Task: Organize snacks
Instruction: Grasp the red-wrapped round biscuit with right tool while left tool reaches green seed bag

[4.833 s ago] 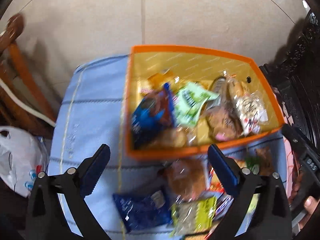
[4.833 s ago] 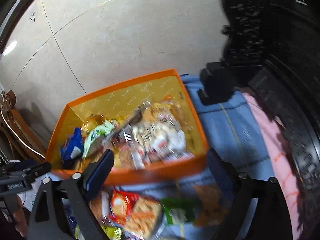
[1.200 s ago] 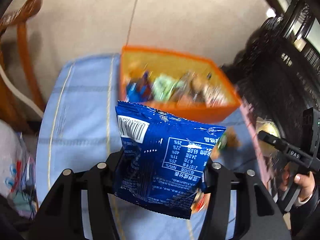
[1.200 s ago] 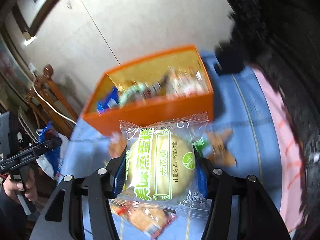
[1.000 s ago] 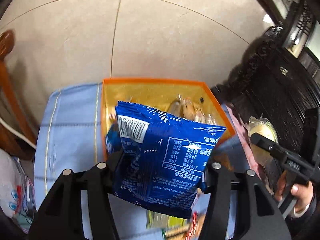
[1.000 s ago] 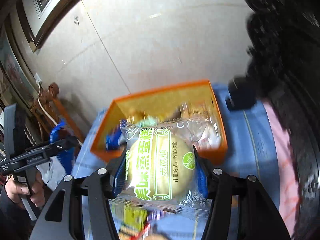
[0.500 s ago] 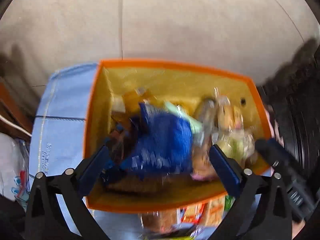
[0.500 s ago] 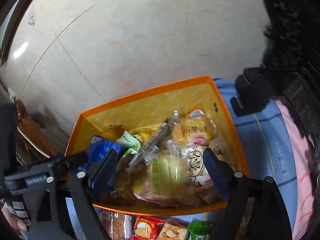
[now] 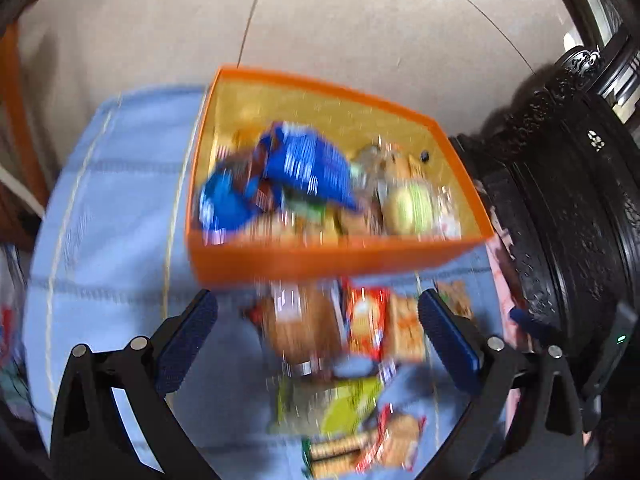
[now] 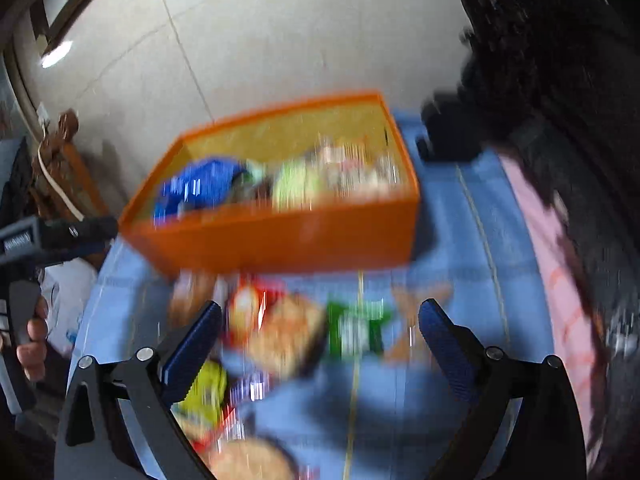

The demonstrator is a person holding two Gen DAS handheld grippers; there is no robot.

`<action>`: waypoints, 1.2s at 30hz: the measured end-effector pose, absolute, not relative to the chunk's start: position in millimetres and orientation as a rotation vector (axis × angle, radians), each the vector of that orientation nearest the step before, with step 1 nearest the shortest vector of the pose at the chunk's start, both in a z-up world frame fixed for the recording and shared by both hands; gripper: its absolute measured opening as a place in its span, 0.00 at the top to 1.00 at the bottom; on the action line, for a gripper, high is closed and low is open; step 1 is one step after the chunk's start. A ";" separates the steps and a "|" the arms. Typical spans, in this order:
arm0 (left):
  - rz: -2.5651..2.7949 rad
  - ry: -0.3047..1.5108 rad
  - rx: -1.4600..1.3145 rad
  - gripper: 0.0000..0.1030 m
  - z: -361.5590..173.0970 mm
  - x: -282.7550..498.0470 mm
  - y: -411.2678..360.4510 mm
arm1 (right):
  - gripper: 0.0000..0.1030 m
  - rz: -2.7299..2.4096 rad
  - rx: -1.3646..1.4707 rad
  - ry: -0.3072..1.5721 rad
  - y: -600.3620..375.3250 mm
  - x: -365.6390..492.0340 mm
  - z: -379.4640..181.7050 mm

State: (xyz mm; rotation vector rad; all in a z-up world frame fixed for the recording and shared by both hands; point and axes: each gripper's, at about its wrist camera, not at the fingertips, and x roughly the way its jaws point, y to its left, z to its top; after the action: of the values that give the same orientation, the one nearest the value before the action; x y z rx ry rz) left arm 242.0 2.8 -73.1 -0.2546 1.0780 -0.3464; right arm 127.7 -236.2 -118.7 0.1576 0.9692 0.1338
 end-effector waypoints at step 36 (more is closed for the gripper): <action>-0.208 1.264 -0.042 0.04 -152.0 134.5 -15.5 | 0.30 0.389 0.090 1.186 -218.5 65.5 -175.7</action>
State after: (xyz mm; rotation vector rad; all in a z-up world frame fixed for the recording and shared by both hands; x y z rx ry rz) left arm 134.5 -15.5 -152.0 -0.0417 1.2643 -0.2082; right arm 65.5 -218.5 -175.7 0.0904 1.1863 0.3891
